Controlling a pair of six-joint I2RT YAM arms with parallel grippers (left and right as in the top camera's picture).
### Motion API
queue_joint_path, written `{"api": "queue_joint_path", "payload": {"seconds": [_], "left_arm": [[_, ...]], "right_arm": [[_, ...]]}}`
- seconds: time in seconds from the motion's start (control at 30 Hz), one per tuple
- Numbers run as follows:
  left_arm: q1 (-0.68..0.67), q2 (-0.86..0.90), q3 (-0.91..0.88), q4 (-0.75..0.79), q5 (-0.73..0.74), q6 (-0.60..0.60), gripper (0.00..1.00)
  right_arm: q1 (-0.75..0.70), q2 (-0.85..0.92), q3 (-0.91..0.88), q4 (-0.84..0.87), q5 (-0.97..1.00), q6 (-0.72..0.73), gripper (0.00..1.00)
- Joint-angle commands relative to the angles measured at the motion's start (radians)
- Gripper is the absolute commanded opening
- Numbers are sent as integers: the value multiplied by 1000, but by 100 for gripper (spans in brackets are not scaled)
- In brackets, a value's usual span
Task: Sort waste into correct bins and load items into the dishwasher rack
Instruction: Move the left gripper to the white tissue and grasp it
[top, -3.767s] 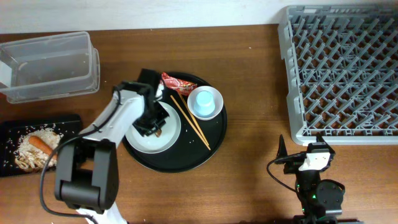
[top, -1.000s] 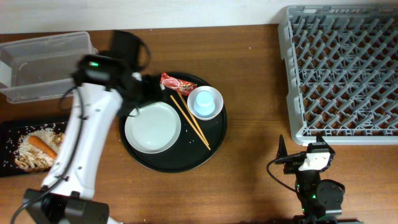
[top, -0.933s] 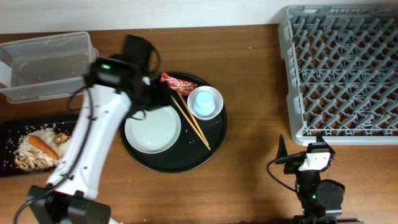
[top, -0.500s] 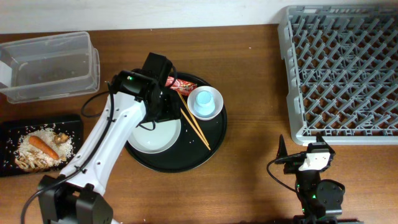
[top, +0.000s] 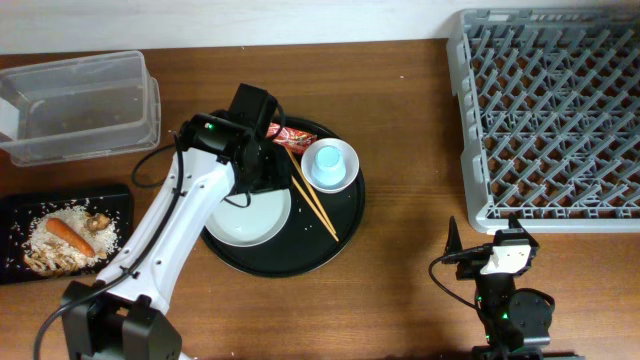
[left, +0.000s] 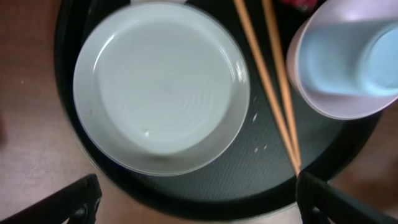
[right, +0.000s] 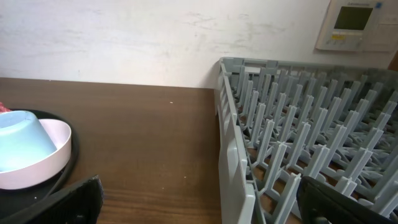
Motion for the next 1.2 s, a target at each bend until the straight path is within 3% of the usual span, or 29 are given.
{"api": "queue_joint_path", "payload": {"seconds": [0.0, 0.07, 0.3, 0.43, 0.6, 0.8, 1.17], "left_arm": [[2, 0, -6, 57, 5, 44, 99], [15, 0, -3, 111, 94, 153, 99], [173, 76, 132, 179, 132, 201, 97], [212, 154, 144, 338, 259, 412, 99], [187, 277, 144, 399, 97, 419, 99], [185, 366, 144, 391, 79, 420, 98], [180, 451, 144, 363, 34, 401, 83]], "right_arm": [[6, -6, -6, -5, 9, 7, 98], [6, -6, -6, -5, 9, 7, 98], [6, -6, -6, -5, 9, 7, 98], [6, -6, -6, -5, 9, 7, 98], [6, -6, -6, -5, 9, 7, 98], [6, -6, -6, -5, 9, 7, 98], [6, -6, -6, -5, 9, 7, 98]]}}
